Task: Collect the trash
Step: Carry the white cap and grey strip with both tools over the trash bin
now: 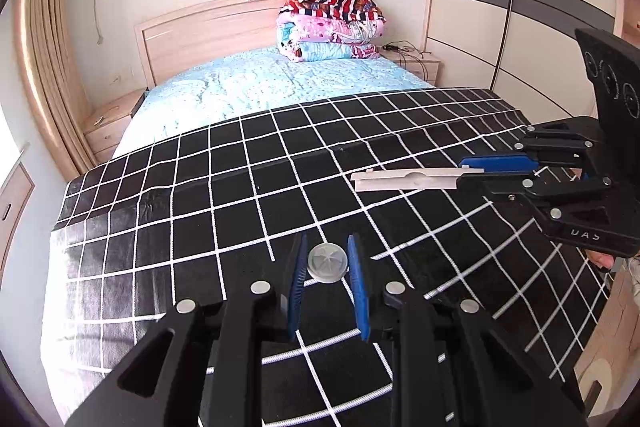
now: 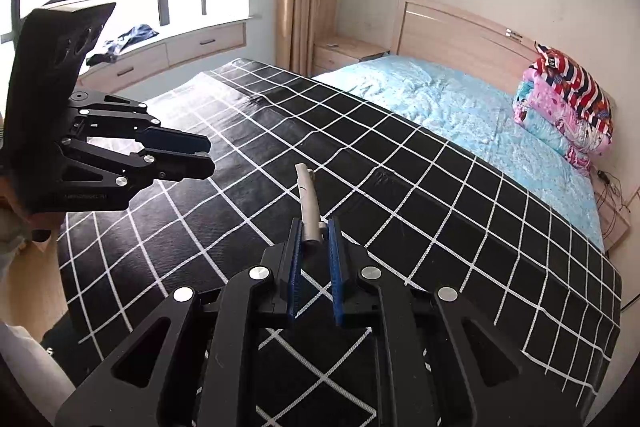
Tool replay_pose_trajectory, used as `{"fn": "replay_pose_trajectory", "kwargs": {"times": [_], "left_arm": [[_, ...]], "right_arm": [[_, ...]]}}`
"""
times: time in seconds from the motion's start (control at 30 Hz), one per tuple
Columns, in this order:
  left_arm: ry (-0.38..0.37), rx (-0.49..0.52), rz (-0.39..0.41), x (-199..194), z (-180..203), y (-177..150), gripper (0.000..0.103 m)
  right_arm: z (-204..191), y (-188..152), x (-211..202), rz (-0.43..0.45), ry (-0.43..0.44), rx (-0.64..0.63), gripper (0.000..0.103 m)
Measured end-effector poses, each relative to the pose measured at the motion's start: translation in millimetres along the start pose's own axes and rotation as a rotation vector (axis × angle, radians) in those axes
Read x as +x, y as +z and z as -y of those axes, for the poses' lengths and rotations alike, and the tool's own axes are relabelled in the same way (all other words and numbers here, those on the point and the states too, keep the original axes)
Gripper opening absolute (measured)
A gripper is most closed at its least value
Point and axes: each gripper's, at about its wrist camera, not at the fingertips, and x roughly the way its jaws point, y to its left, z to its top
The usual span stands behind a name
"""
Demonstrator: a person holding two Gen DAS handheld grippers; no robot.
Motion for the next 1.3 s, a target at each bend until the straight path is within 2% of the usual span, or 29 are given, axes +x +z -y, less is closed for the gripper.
{"fn": "replay_pose_trajectory", "kwargs": {"times": [0.17,0.37,0.83,1.03,1.3], "left_arm": [[0.013,0.013,0.014,-22.1,12.9,-12.5,0.02],[0.013,0.024,0.033,-48.5,27.2,-30.3,0.02],[-0.062,0.096,0.046,-102.4,84.9,-85.4,0.02],[-0.104,0.108,0.028,-112.2,102.8,-108.0,0.02],[-0.15,0.145,-0.036,-108.7,125.1,-141.1,0.02]], "right_arm": [[-21.1,-12.5,-28.3,0.02,0.006,-0.01,0.013],[-46.3,-30.7,-51.4,0.002,-0.034,-0.011,0.013],[-96.0,-84.1,-117.7,-0.043,-0.041,0.056,0.013],[-115.2,-107.9,-133.3,-0.07,-0.003,0.095,0.013],[-141.5,-142.8,-132.4,-0.122,0.063,0.141,0.013]]}}
